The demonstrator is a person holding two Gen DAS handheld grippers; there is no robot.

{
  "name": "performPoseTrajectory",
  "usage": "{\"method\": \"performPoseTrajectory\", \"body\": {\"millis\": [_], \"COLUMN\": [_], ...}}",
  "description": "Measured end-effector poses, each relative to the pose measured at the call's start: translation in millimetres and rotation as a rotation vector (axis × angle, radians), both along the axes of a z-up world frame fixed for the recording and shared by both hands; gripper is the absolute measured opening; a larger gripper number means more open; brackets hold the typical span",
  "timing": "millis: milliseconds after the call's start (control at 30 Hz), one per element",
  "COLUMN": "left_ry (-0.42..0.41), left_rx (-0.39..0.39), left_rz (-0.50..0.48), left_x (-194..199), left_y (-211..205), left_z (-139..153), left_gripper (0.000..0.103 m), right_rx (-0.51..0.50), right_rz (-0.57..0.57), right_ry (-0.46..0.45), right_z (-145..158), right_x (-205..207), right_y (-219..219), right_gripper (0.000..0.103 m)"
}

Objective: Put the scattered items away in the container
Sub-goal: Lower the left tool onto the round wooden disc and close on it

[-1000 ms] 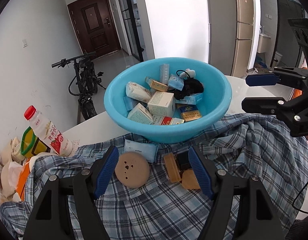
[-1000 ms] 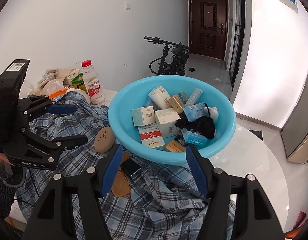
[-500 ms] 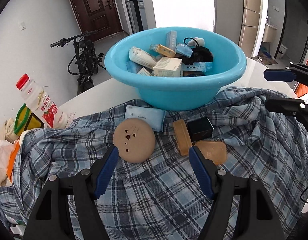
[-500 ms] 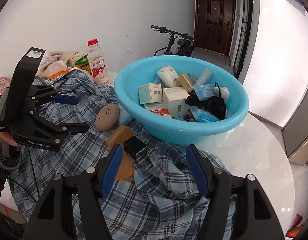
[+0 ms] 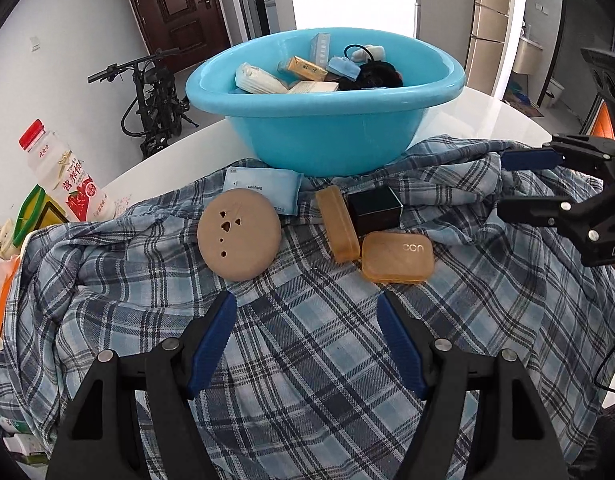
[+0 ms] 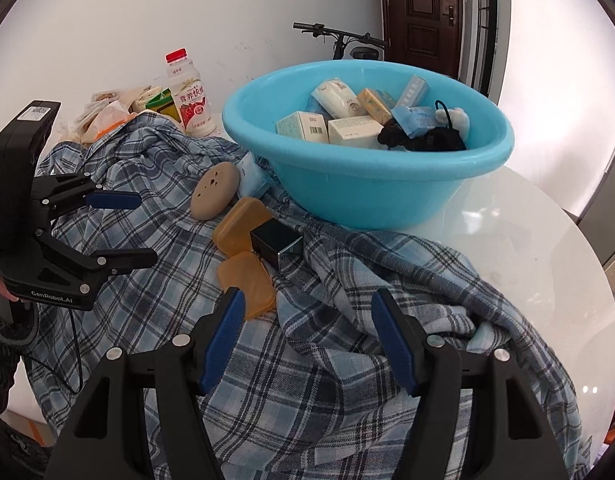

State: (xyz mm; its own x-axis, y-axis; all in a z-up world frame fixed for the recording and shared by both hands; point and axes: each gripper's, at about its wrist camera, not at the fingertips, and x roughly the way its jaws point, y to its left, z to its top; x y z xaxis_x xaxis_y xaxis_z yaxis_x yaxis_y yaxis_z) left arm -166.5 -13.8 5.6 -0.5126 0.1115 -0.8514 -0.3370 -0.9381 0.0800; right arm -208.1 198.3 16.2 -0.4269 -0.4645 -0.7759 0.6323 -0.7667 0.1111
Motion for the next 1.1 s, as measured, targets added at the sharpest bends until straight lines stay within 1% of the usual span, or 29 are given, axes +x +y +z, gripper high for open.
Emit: {"method": "performPoseTrajectory", "body": {"millis": [100,267,333,500,600,667,767,967,1033,1100], "left_ry": [-0.009,0.005,0.010,0.021,0.023,0.039,0.047,0.053,0.057,0.055], "left_rx": [0.002,0.008,0.021,0.045,0.085,0.102,0.089,0.108,0.103,0.083], "left_rz": [0.008,0.015,0.019,-0.011,-0.003,-0.024,-0.064,-0.186,-0.211,-0.203], "left_x": [-3,-5,-7,-18,-27,-33,-47,-72,-79,-88], "left_y": [-2,-5,-7,-13,-18,-20,-22,-30,-33,-37], "left_z": [-1,3,5,8,9,9,5,-4,-10,-18], "left_gripper": [0.075,0.075,0.075,0.075,0.075,0.083,0.083,0.083,0.084,0.084], "right_rx": [0.009,0.017,0.017,0.020,0.018,0.013,0.013,0.005,0.002,0.001], "right_rz": [0.000,0.002,0.003,0.014,0.015,0.007,-0.002,-0.027,-0.033,-0.036], "right_ry": [-0.021,-0.019,-0.012,-0.014,-0.017,-0.023,-0.035,-0.049,-0.057,-0.065], "right_z": [-7,-8,-7,-7,-7,-8,-11,-14,-16,-18], "right_x": [2,1,1,2,2,1,-2,-7,-8,-9], "right_y": [1,1,0,-3,-2,1,4,12,14,16], "right_gripper": [0.064,0.064,0.064,0.064,0.064,0.064,0.064,0.064,0.064,0.064]}}
